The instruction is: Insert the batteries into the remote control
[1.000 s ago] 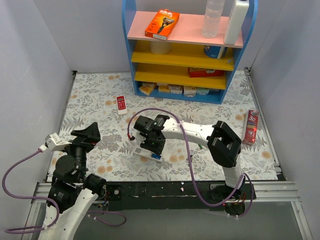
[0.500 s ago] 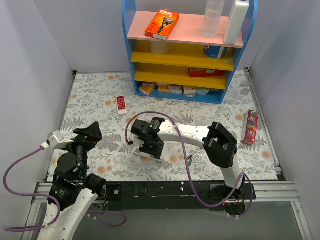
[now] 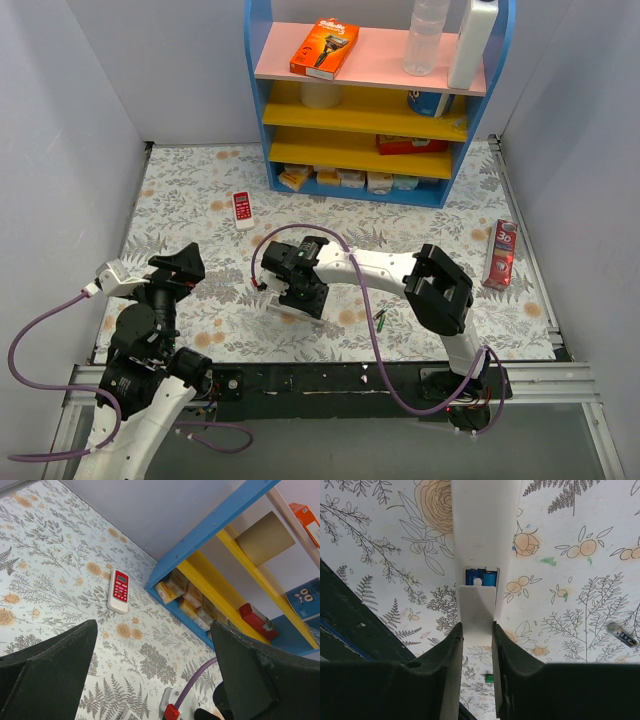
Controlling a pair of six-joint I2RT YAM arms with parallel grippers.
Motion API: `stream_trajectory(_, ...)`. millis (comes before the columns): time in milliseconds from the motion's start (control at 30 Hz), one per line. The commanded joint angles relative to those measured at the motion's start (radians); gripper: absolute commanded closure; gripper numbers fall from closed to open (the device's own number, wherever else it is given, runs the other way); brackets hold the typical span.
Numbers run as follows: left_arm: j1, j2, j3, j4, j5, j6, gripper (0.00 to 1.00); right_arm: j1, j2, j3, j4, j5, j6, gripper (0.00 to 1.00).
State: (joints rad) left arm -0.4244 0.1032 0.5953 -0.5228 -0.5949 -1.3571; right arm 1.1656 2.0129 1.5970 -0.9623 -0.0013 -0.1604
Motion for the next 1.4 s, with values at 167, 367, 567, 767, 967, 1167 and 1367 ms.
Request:
stream_trajectory(167,0.009,0.021,-0.005,0.006,-0.011,0.016,0.02,0.003,0.024,0.007,0.013,0.037,0.009,0.72)
stream_trajectory(367,0.01,0.021,-0.005,0.004,-0.011,0.015,0.02,0.002,0.03,0.007,0.014,0.037,0.012,0.71)
stream_trajectory(567,0.009,0.02,-0.005,0.003,-0.014,0.013,0.02,0.003,0.038,0.006,0.013,0.032,0.01,0.68)
stream_trajectory(767,0.01,0.02,-0.005,0.0,-0.013,0.012,0.02,0.003,0.041,0.011,0.02,0.03,0.012,0.68)
stream_trajectory(967,0.012,0.021,-0.006,0.0,-0.013,0.01,0.02,0.002,0.038,0.026,0.01,0.027,0.01,0.67)
stream_trajectory(1167,0.01,0.02,-0.006,0.0,-0.013,0.01,0.02,0.003,0.03,0.034,0.011,0.009,0.012,0.66)
stream_trajectory(1367,0.01,0.02,-0.005,-0.003,-0.013,0.01,0.02,0.005,0.03,0.037,0.011,0.009,0.012,0.66)
